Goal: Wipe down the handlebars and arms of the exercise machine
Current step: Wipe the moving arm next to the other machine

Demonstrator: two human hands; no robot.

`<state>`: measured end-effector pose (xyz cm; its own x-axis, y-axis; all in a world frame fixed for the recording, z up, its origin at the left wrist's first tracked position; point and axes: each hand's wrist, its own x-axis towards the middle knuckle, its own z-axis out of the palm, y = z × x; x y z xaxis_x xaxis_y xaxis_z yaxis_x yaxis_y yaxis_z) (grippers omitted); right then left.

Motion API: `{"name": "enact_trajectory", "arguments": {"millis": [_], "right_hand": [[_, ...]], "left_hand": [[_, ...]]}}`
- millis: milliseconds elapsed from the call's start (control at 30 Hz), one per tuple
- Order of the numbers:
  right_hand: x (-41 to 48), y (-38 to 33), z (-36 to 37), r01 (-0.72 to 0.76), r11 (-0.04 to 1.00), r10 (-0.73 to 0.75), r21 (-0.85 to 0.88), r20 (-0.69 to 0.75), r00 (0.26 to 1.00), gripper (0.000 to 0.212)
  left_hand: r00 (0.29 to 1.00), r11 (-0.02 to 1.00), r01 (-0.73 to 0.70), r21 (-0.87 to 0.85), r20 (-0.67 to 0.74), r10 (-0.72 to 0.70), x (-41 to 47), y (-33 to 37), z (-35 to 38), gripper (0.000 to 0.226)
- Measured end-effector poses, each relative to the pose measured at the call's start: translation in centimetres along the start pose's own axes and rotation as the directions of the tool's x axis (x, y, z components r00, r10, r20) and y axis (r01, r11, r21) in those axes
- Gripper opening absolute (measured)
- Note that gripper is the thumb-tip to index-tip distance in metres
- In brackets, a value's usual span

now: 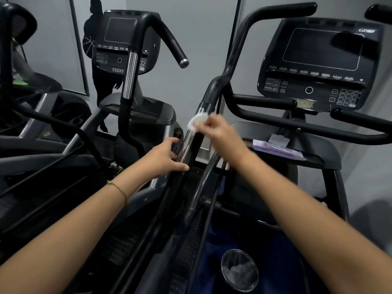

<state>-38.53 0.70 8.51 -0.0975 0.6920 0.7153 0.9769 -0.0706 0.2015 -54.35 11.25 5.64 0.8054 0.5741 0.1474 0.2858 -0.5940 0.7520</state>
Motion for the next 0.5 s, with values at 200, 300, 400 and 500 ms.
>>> {"name": "enact_trajectory", "arguments": {"millis": [200,300,400,500], "right_hand": [[3.4,0.9,-0.2,-0.124,0.985,0.121,-0.116,-0.033,0.992,0.022],[-0.6,-1.6,1.0,0.051,0.992,-0.050,-0.118,0.012,0.999,0.038],[-3.6,-3.5,1.4,0.096,0.994,-0.094,-0.044,0.036,0.995,0.051],[-3.7,-3.7,0.7,0.041,0.995,-0.050,0.088,0.102,0.993,0.038]], "left_hand": [[1.000,1.000,0.007,0.003,0.002,-0.007,-0.2,-0.1,0.1,0.087],[0.999,1.000,0.012,-0.013,-0.029,-0.012,-0.4,-0.3,0.4,0.085],[0.999,0.999,0.000,-0.051,-0.037,-0.002,-0.6,-0.6,0.6,0.079],[0.998,0.979,0.028,-0.200,0.064,-0.016,-0.9,-0.6,-0.1,0.073]]}}
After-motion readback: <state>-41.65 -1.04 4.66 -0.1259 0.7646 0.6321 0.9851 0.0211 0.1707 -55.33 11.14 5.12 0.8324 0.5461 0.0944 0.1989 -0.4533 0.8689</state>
